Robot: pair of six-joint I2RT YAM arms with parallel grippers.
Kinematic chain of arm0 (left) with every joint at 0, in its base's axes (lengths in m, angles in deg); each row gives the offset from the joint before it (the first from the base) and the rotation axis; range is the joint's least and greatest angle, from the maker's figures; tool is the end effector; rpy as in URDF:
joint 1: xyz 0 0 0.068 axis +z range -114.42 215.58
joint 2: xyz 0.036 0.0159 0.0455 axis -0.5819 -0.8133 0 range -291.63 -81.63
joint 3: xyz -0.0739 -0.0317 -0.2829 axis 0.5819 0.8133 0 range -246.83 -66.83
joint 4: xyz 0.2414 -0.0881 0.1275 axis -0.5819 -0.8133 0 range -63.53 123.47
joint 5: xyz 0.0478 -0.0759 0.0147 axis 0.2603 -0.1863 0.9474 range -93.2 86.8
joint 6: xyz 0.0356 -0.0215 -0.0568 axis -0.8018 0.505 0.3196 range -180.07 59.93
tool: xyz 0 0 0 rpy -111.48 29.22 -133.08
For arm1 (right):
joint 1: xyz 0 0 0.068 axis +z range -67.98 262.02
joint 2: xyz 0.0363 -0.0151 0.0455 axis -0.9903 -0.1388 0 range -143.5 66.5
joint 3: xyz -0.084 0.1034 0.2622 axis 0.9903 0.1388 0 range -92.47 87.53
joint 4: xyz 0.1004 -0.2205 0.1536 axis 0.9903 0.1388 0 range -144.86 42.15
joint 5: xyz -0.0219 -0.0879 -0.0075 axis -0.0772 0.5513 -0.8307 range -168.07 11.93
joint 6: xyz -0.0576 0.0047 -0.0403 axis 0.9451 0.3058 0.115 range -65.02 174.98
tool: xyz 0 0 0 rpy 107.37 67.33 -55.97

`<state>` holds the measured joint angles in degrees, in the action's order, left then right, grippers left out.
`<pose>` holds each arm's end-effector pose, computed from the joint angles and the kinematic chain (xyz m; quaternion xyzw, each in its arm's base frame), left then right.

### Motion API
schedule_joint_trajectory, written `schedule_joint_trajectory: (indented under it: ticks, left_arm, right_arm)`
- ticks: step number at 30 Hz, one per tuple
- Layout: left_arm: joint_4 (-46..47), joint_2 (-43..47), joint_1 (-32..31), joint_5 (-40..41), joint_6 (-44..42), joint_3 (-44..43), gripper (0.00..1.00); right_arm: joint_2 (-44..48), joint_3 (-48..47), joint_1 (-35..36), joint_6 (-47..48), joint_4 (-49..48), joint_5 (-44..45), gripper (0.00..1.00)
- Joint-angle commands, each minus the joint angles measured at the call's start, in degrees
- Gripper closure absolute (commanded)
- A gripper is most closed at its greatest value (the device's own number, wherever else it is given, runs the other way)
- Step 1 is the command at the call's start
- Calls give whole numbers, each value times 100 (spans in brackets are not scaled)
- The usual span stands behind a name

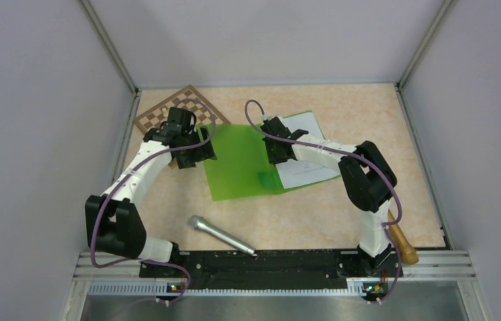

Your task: Put the files into the folder

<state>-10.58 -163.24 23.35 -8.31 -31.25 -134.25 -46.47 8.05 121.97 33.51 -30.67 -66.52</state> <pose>0.3173 -0.0740 0.2763 -0.1265 0.9526 -0.1360 0.2410 0.3610 0.2873 0.1665 -0.1257 0.9477 0.0583 0.2875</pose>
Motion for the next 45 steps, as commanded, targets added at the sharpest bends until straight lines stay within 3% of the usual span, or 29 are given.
schedule_joint_trajectory:
  ticks: [1, 30, 45]
  left_arm:
    - [107, 22, 34, 16, -6, 284, 19]
    - [379, -294, 45, -166, 212, 392, 25]
    - [385, -225, 45, -134, 305, 514, 23]
  right_arm:
    - [-137, 246, -91, 75, 416, -174, 100]
    - [-215, 419, -281, 397, 550, -113, 100]
    - [-148, 590, -344, 608, 497, -874, 100]
